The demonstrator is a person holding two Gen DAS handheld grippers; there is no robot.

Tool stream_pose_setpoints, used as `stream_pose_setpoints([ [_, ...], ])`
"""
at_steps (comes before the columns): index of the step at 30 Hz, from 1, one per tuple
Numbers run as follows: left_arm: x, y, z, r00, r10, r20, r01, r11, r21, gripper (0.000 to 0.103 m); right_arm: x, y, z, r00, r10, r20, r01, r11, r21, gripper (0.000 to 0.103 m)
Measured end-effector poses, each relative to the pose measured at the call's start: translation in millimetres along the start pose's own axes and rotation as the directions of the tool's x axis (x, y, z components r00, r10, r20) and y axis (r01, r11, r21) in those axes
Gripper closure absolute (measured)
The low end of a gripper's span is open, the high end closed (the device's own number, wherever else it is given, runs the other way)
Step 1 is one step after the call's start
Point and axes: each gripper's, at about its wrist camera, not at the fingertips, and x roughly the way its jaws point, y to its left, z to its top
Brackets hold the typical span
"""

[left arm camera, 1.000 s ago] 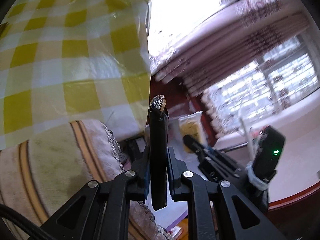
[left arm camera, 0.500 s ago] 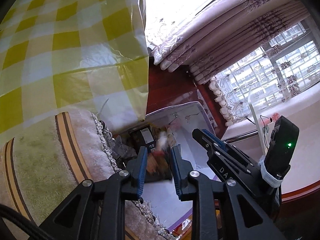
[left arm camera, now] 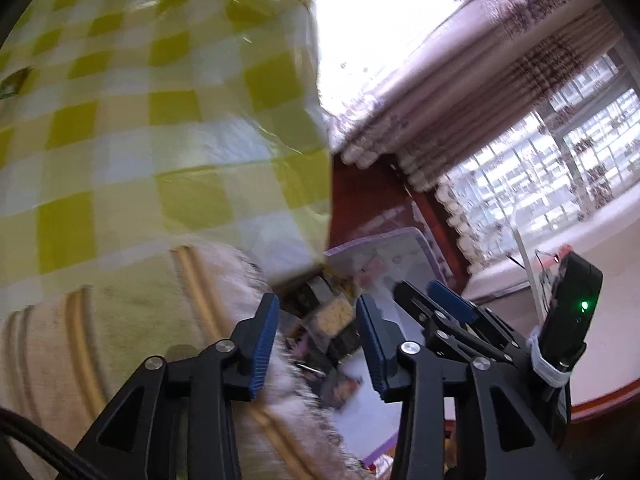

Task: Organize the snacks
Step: 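Move both open grippers back to the remaining packets on the table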

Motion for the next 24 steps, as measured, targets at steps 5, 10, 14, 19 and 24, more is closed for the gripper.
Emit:
stream_pose_setpoints([
  [5, -25, 22, 2, 0.995, 0.066, 0.08, -0.063, 0.997, -0.031, 0.053, -1, 10, 1, 1.0, 0.005, -0.004, -0.005, 1.0, -0.021, 0.036],
  [10, -53, 50, 1, 0.977, 0.147, 0.151, -0.141, 0.989, -0.053, 0.043, -1, 28, 1, 1.0, 0.008, -0.006, -0.009, 0.998, -0.064, 0.033],
  [14, -79, 80, -2, 0.962, 0.2, 0.186, -0.184, 0.978, -0.1, 0.042, -3, 49, -1, 1.0, 0.025, -0.001, -0.025, 0.994, -0.106, 0.03],
  [19, -110, 126, -13, 0.942, 0.257, 0.217, -0.214, 0.956, -0.203, 0.04, -4, 79, -2, 0.999, 0.055, -0.001, -0.054, 0.985, -0.162, 0.029],
  [24, -140, 173, -26, 0.92, 0.324, 0.219, -0.245, 0.914, -0.322, 0.038, -5, 108, -3, 0.995, 0.096, -0.01, -0.096, 0.974, -0.203, 0.027],
])
